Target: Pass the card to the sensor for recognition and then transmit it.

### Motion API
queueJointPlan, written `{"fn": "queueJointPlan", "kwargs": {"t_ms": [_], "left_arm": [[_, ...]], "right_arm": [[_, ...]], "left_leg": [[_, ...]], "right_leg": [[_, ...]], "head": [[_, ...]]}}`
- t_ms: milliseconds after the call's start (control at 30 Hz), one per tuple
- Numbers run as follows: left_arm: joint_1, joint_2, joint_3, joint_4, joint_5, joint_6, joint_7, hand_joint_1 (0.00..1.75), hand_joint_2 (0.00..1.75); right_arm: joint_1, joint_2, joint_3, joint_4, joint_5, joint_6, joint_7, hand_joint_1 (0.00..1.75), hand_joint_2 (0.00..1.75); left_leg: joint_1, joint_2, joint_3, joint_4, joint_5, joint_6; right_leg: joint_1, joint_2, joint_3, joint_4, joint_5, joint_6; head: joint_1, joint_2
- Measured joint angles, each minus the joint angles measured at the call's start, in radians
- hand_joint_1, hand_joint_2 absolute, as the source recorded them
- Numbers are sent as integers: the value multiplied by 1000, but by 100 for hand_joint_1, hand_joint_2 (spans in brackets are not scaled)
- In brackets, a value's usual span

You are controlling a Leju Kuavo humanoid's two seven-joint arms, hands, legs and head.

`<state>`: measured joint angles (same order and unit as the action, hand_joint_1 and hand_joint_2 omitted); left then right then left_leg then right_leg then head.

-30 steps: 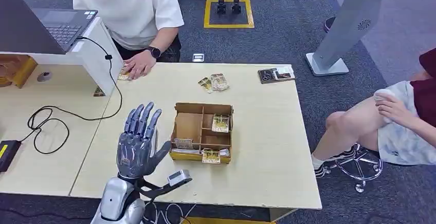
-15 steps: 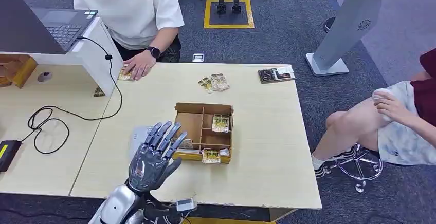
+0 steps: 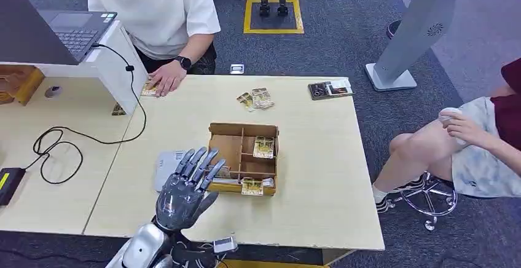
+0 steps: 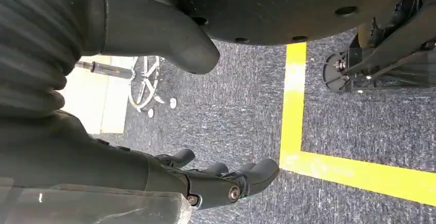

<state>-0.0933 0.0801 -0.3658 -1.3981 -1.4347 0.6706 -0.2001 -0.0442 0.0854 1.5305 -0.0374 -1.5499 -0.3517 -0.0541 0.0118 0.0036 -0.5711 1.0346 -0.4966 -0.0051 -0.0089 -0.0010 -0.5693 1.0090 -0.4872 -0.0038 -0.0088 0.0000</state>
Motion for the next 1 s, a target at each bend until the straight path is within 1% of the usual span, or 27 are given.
{"fn": "queueJointPlan", "kwargs": {"t_ms": [33,100,167,267,533,567,600,667,700,767,1000], "left_arm": [[-3,2,-5,7,-3,0,20,0,175],[-19,12,-27,35,-34,0,87,0,175],[-32,22,-52,64,-50,0,137,0,175],[-59,35,-92,108,-52,0,192,0,175],[-70,39,-107,124,-51,0,209,0,175],[-76,41,-116,134,-51,0,218,0,175],[-92,47,-136,156,-52,0,240,0,175],[-121,55,-167,193,-52,-2,255,0,175],[-133,59,-183,204,-53,-9,284,0,175],[-143,63,-204,209,-53,-18,320,0,175],[-157,70,-227,214,-54,-21,369,0,175]], "right_arm": [[0,0,0,0,0,0,0,0,175],[0,0,0,0,0,2,0,0,175],[0,0,0,0,0,3,0,0,175],[0,0,0,0,0,3,0,0,175],[0,0,0,0,0,3,0,0,175],[0,0,0,0,0,3,0,0,175],[0,0,0,0,0,4,0,0,175],[0,0,0,0,0,5,0,0,175],[0,0,0,0,0,6,0,0,175],[0,0,0,1,0,7,0,0,175],[0,0,0,2,0,11,1,0,175]], "left_leg": [[0,0,0,0,0,0],[0,0,0,0,0,0],[0,0,0,0,0,0],[0,0,0,0,0,0],[0,0,0,0,0,0],[0,0,0,0,0,0],[0,0,0,0,0,0],[0,0,0,0,0,0],[0,0,0,0,0,0],[0,0,0,0,0,0],[0,0,0,0,0,0]], "right_leg": [[0,0,0,0,0,0],[0,0,0,0,0,0],[0,0,0,0,0,0],[0,0,0,0,0,0],[0,0,0,0,0,0],[0,0,0,0,0,0],[0,0,0,0,0,0],[0,0,0,0,0,0],[0,0,0,0,0,0],[0,0,0,0,0,0],[0,0,0,0,0,0]], "head": [[0,0],[0,0],[0,0],[0,0],[0,0],[0,0],[0,0],[0,0],[0,0],[0,0],[0,0]]}}
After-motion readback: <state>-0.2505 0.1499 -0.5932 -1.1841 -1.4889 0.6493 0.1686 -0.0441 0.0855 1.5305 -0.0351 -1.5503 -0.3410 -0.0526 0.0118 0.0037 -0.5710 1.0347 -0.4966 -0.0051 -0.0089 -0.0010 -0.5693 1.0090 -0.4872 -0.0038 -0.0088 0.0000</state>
